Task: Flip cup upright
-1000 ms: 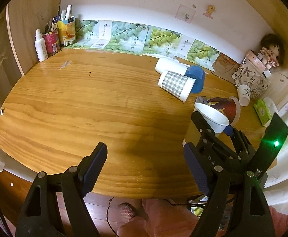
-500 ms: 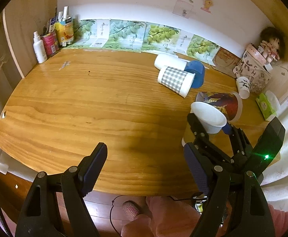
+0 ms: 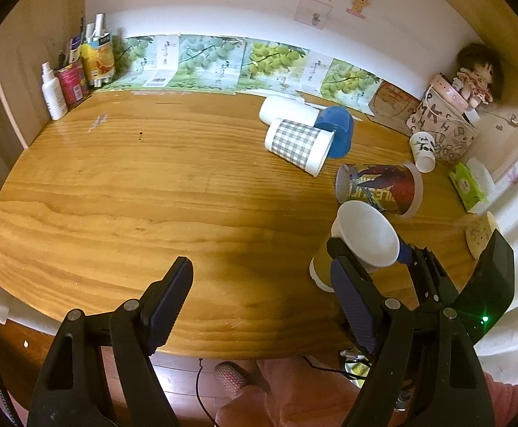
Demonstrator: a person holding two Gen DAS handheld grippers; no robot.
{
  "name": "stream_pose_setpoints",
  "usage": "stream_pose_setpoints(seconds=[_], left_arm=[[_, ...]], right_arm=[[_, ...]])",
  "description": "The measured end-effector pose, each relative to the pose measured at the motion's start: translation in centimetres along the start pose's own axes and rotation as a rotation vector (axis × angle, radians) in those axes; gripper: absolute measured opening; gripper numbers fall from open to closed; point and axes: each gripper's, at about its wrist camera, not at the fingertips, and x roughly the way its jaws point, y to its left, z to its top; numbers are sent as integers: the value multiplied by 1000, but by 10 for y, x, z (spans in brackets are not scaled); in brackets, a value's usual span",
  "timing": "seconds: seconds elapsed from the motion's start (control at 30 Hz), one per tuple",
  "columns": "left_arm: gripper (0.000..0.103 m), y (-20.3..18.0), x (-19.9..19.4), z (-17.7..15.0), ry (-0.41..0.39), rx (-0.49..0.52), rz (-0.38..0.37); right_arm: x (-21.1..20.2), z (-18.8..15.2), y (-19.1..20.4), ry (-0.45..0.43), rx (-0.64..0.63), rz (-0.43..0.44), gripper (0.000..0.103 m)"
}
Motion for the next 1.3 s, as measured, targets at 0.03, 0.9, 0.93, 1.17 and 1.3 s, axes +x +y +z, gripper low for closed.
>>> stream_pose_setpoints(seconds=[0.03,0.9,0.93,1.17,1.3], left_arm=[[82,0,1,1,2,3,-3],[82,-2,-25,34,-59,76,-60],[82,-1,-29,31,-65,71,-55],[82,-5,-53,18,-45,25,-49],[83,-20,-74,14,-56,4,-8]], right_arm=[[-1,0,-1,7,6,6,67],[-44,1,13,188,-58,-3,82],[-47,1,13,193,-49,-20,82],[-94,24,17,193,1,-46,84],[-123,44,19,204,31,-57,85]])
